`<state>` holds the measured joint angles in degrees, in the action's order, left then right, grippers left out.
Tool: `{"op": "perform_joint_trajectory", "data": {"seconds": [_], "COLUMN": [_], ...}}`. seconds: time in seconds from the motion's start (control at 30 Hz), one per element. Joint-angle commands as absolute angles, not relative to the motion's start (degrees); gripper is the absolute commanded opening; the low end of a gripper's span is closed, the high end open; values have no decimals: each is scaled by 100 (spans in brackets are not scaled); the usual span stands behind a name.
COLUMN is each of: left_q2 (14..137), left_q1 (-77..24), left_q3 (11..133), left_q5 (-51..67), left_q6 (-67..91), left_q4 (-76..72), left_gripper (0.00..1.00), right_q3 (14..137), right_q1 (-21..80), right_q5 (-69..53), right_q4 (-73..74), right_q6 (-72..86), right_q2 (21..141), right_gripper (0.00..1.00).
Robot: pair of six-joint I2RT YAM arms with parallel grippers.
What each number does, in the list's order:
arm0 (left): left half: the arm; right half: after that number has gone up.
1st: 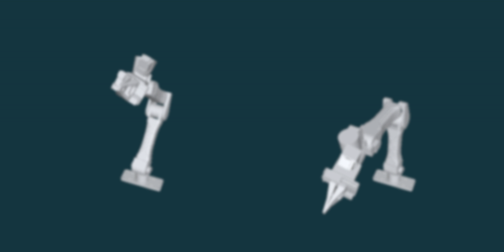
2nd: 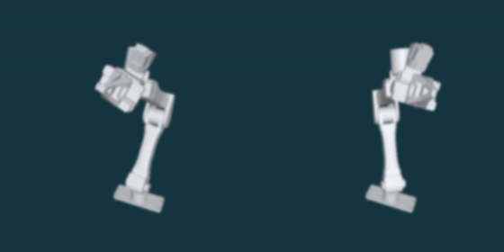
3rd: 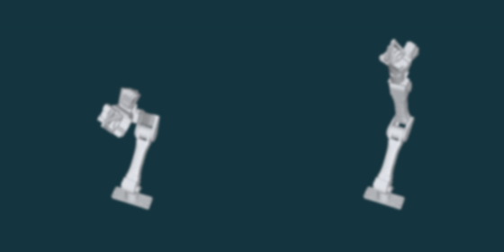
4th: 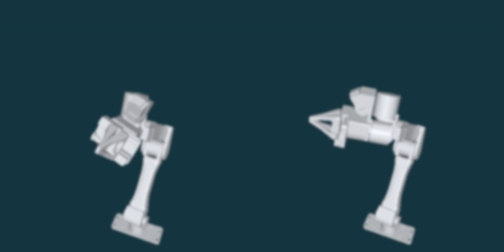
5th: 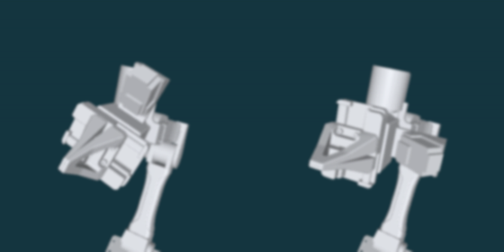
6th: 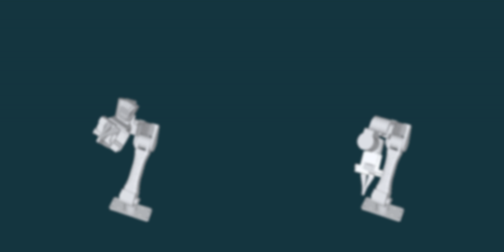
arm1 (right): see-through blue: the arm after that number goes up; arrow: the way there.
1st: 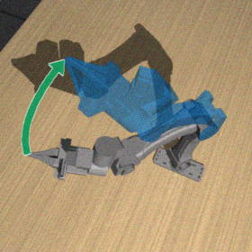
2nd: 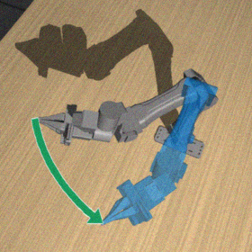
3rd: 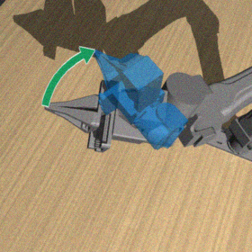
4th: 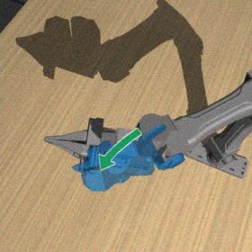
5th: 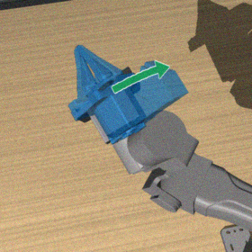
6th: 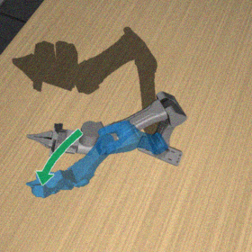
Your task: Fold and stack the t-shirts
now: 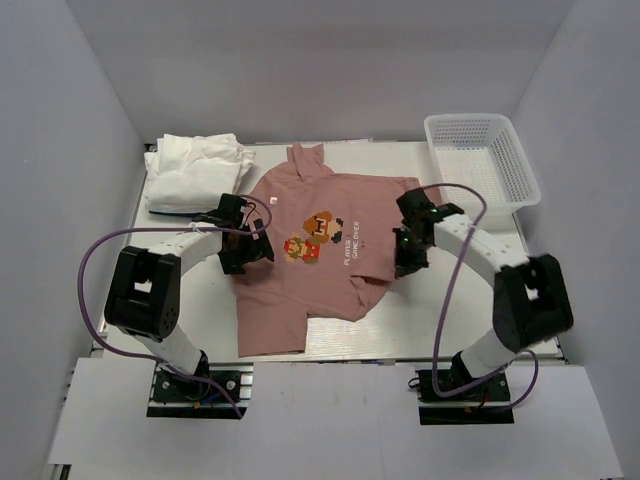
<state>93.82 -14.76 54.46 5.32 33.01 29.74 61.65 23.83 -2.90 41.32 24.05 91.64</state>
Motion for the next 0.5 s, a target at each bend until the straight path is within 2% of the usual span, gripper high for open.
{"op": "perform_joint_trajectory", "data": {"seconds": [0.0, 0.1, 0.17, 0.2, 0.27, 0.33, 0.47], "left_q2": [9369, 9369, 9369, 9421, 9483, 9554, 9668], "left_q1": [-1503, -1450, -1450, -1450, -1450, -1450, -1450], "left_q3": [5361, 5414, 5414, 5414, 5650, 5774, 5915], "left_q5": [606, 457, 457, 457, 519, 519, 519], "left_q6": [3296, 3296, 3296, 3244, 3155, 2989, 2857], "left_q4": [3049, 3295, 3384, 3384, 3558, 3612, 3849], "left_gripper": [100, 100, 100, 100, 100, 100, 100], "right_q3": [5854, 5643, 5643, 5538, 5423, 5205, 4808], "right_q1": [2145, 2013, 1943, 1916, 1837, 1767, 1723], "right_q5": [834, 1326, 1537, 1364, 1038, 643, 597], "right_q4": [6001, 7010, 7513, 7497, 7506, 7515, 7532], "right_q6": [2838, 3506, 3978, 4034, 4402, 4552, 4807], "right_q2": [8360, 7615, 7323, 6782, 6470, 6049, 5302], "right_gripper": [0, 11, 13, 13, 14, 30, 39]}}
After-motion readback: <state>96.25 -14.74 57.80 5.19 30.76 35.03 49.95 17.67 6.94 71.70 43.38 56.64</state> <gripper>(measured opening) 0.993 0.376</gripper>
